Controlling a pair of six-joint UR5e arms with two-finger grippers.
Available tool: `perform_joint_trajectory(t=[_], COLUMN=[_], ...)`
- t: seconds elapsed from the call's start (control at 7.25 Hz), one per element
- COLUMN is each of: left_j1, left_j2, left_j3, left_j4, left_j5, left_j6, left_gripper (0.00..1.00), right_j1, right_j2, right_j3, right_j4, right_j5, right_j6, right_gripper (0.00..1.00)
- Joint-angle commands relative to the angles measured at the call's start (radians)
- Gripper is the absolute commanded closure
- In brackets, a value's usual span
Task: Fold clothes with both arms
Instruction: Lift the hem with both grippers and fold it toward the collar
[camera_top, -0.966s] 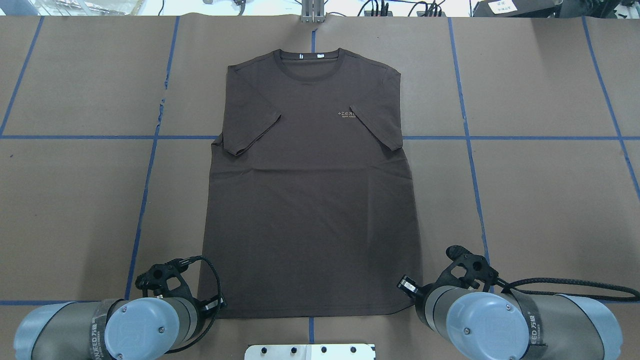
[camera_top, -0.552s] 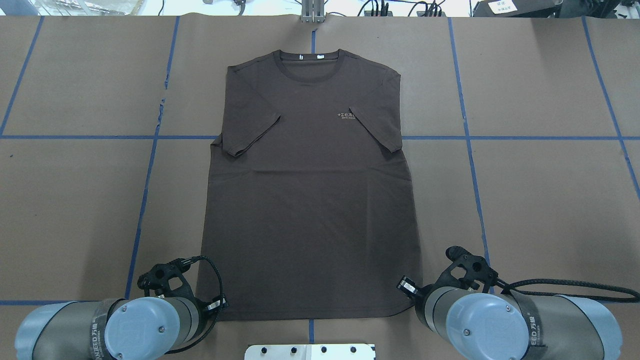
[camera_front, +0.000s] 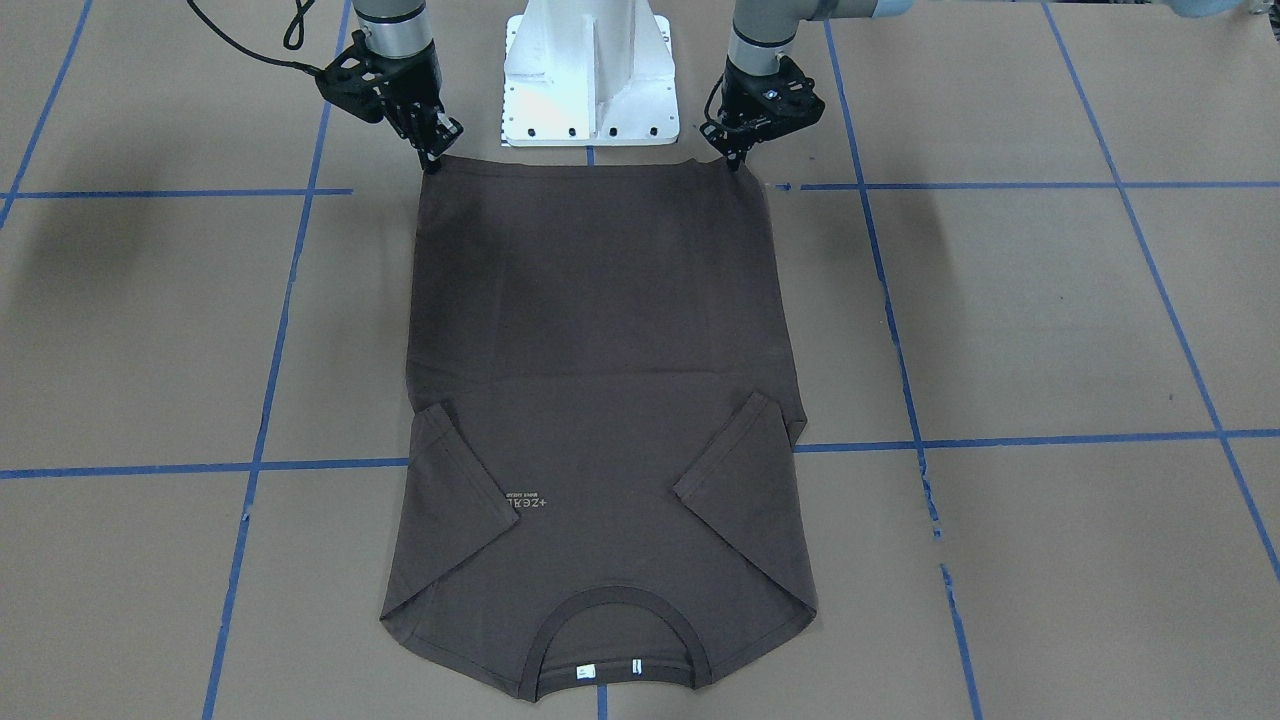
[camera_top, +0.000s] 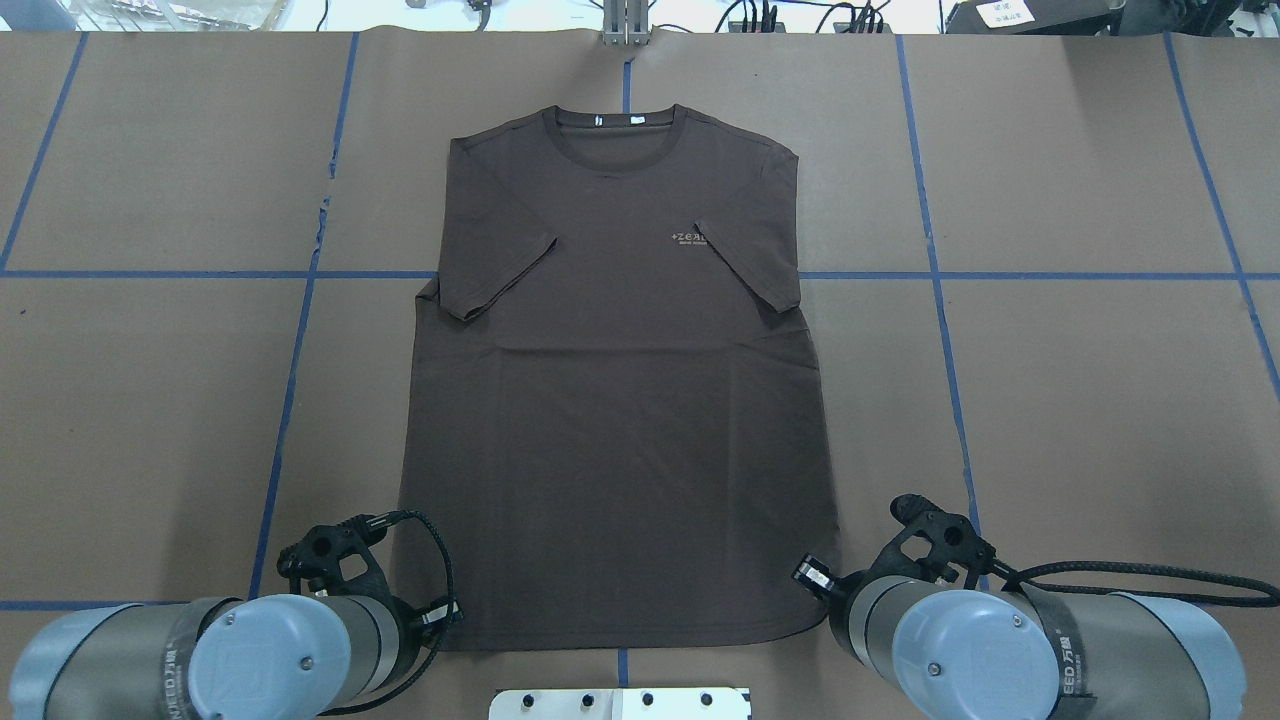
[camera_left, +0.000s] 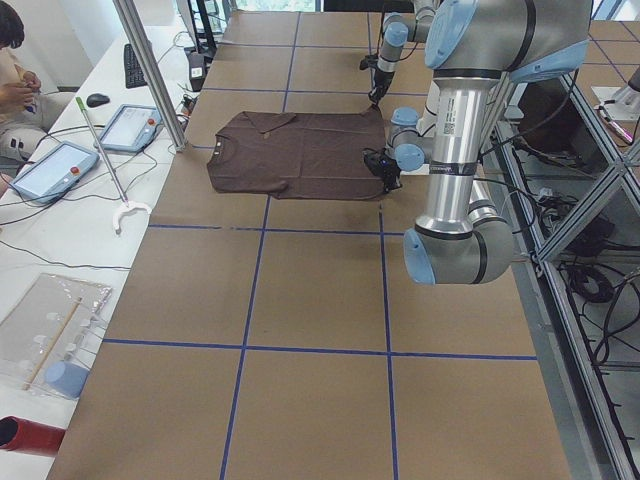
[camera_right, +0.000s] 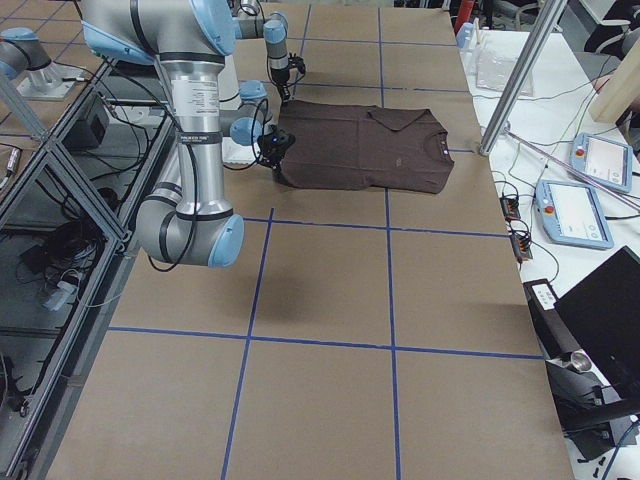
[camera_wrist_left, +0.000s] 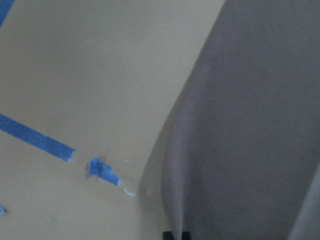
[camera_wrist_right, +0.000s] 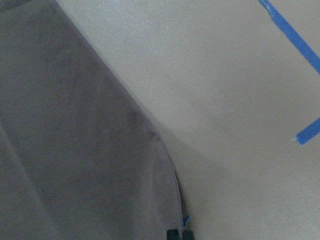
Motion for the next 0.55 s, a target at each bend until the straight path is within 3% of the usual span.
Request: perform_joint_trajectory(t=[0.0, 0.28, 0.41], left_j1=[0.000, 0.013, -0.012], left_j2=[0.001, -0.007, -0.008], left_j3=[-0.071, -0.178, -0.175], left_j4=[0.008, 0.061, 0.070], left_j5=[-0.040, -0.043, -0.038], left_j6=[-0.022, -0.050, 0.000], left_gripper=[1.00, 1.00, 1.00], right_j1=[-0.048, -0.106, -0.018], right_j2=[-0.034, -0.039, -0.028], right_j3=[0.124, 0.264, 0.263], right_j4=[-0.041, -0.190, -0.190], right_j5=[0.004, -0.001, 0.008], right_j6=[0.002, 0.006, -0.003], right_gripper=[1.00, 1.00, 1.00])
